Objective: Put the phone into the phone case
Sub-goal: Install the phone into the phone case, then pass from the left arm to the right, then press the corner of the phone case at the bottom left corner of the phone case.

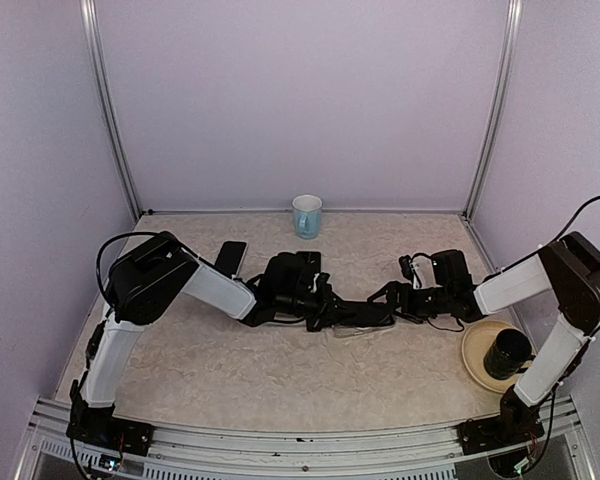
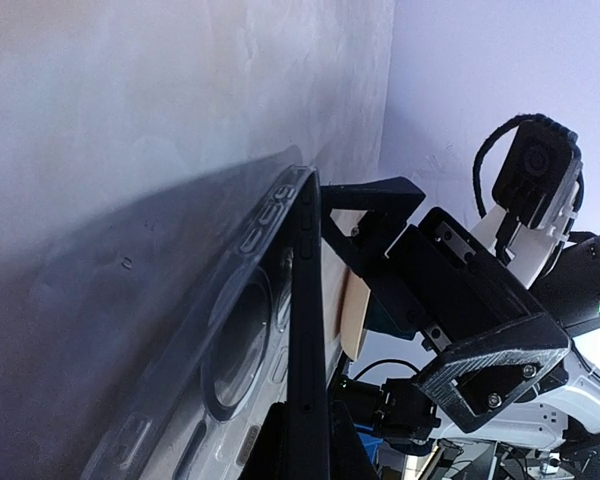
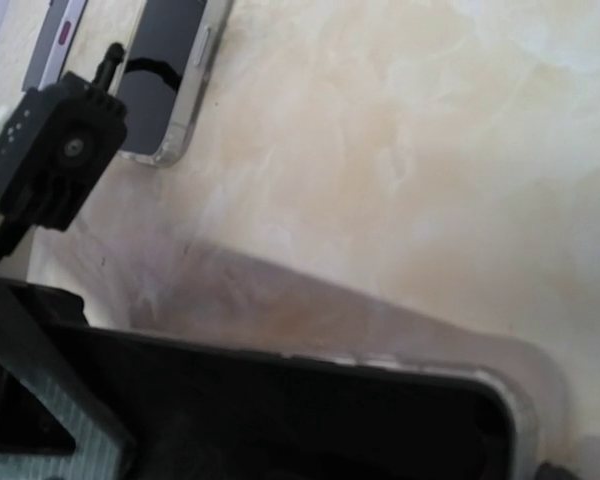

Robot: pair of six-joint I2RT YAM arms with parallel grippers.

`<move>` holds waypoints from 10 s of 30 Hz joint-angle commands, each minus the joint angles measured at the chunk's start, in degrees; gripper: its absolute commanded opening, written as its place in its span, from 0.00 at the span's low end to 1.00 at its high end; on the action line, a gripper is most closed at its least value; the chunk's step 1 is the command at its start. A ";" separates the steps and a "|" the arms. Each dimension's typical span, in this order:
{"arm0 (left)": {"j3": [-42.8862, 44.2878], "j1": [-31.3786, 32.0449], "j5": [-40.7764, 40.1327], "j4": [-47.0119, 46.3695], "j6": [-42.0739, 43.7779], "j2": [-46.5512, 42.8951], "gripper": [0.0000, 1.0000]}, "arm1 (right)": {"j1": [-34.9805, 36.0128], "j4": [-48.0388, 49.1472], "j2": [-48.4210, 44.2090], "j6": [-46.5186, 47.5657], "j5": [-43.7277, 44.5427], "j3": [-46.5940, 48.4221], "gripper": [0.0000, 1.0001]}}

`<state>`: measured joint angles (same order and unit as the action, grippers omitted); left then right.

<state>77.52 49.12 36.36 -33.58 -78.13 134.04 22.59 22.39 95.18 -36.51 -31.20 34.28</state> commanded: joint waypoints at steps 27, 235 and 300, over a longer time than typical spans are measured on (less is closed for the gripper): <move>-11.49 0.28 3.93 -16.69 -1.78 1.36 0.00 | 1.26 -7.97 -6.48 3.88 -3.87 -0.37 1.00; -15.65 1.15 21.26 -20.80 16.24 -17.47 0.36 | 2.81 5.27 -27.26 -1.37 -32.24 -10.93 0.00; -18.24 0.30 21.51 -31.03 9.82 -18.90 0.25 | 2.98 8.59 -28.17 -4.13 -34.53 -10.02 0.00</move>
<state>59.13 49.19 56.75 -57.78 -65.25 115.11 24.95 27.90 67.79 -40.58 -65.28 23.42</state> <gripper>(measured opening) 0.296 0.097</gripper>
